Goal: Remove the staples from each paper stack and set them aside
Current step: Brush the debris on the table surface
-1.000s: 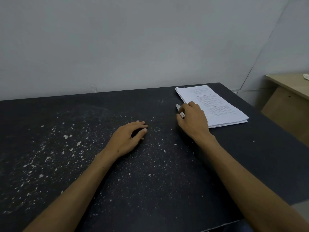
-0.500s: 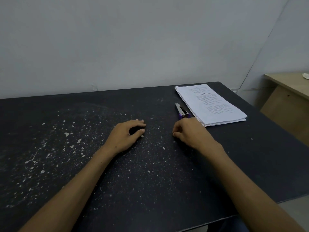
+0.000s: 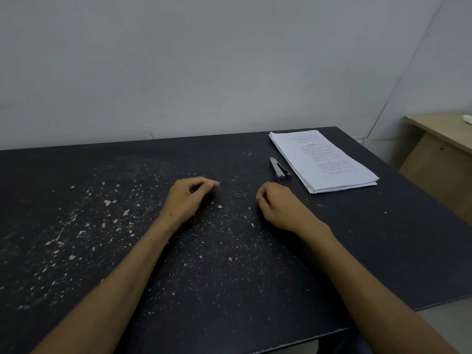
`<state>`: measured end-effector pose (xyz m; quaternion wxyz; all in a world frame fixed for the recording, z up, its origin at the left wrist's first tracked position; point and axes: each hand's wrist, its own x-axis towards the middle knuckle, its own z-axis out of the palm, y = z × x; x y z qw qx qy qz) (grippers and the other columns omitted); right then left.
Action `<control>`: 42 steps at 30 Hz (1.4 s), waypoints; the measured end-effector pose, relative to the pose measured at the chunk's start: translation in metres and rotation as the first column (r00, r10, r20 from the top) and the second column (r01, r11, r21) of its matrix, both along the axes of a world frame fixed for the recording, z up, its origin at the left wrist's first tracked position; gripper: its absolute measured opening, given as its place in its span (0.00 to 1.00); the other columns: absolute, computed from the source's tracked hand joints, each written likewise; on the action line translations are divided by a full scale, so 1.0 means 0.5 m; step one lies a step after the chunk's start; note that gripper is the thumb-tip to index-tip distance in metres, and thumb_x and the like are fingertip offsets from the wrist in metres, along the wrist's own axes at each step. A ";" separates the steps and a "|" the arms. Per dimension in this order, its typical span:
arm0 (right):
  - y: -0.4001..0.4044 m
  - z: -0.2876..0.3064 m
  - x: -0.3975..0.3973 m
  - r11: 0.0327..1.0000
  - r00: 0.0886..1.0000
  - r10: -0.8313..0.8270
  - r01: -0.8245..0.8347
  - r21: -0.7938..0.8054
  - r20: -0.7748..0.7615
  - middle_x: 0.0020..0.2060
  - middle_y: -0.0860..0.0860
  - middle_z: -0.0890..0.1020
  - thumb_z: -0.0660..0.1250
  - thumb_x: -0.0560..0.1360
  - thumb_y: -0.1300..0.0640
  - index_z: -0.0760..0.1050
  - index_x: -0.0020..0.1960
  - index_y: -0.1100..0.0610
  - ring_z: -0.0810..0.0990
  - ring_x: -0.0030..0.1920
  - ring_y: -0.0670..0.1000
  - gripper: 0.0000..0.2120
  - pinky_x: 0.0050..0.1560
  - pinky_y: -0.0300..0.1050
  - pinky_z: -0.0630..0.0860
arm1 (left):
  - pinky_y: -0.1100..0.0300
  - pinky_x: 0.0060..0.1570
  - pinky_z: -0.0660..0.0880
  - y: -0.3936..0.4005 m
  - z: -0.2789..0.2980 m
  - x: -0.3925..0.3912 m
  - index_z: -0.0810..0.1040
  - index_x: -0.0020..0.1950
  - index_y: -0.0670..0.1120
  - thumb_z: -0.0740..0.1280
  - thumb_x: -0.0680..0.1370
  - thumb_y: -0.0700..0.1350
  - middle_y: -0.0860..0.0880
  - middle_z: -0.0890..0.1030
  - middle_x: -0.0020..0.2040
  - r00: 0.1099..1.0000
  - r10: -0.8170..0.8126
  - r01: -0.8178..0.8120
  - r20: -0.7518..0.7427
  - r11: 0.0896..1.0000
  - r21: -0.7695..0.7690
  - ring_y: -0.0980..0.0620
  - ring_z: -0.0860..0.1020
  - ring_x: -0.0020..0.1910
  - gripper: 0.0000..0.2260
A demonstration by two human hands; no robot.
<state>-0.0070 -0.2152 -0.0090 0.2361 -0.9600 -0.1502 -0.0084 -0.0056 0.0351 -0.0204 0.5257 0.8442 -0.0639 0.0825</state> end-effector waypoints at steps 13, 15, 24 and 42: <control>0.193 0.047 0.051 0.952 0.961 0.251 -0.267 0.149 0.114 0.41 0.42 0.77 0.67 0.82 0.57 0.84 0.54 0.57 0.74 0.40 0.39 0.08 0.41 0.29 0.67 | 0.48 0.62 0.80 -0.010 0.009 -0.008 0.75 0.67 0.32 0.56 0.87 0.54 0.35 0.81 0.65 0.846 -0.439 -0.189 -0.301 0.279 -0.941 0.40 0.83 0.63 0.26; 0.184 0.058 0.059 0.953 0.961 0.249 -0.265 0.149 0.119 0.44 0.42 0.78 0.67 0.83 0.57 0.85 0.56 0.56 0.74 0.42 0.38 0.09 0.43 0.24 0.66 | 0.45 0.63 0.79 -0.002 0.009 -0.007 0.73 0.68 0.30 0.55 0.87 0.53 0.32 0.79 0.66 0.843 -0.458 -0.208 -0.281 0.203 -0.957 0.37 0.81 0.65 0.26; 0.030 0.022 0.044 0.999 0.997 -0.041 0.042 -0.017 0.061 0.58 0.52 0.85 0.68 0.80 0.62 0.85 0.61 0.55 0.84 0.56 0.52 0.12 0.64 0.49 0.78 | 0.48 0.71 0.73 0.005 0.007 0.009 0.70 0.73 0.32 0.53 0.85 0.35 0.34 0.80 0.67 0.869 -0.401 -0.179 -0.290 0.291 -0.940 0.38 0.79 0.68 0.18; 0.102 0.012 0.062 0.986 0.995 -0.062 0.072 -0.152 0.074 0.53 0.58 0.83 0.71 0.78 0.55 0.84 0.53 0.52 0.83 0.51 0.61 0.05 0.53 0.56 0.82 | 0.47 0.66 0.77 0.003 0.003 -0.002 0.66 0.76 0.33 0.46 0.77 0.25 0.30 0.76 0.69 0.878 -0.347 -0.185 -0.329 0.388 -0.903 0.35 0.80 0.66 0.28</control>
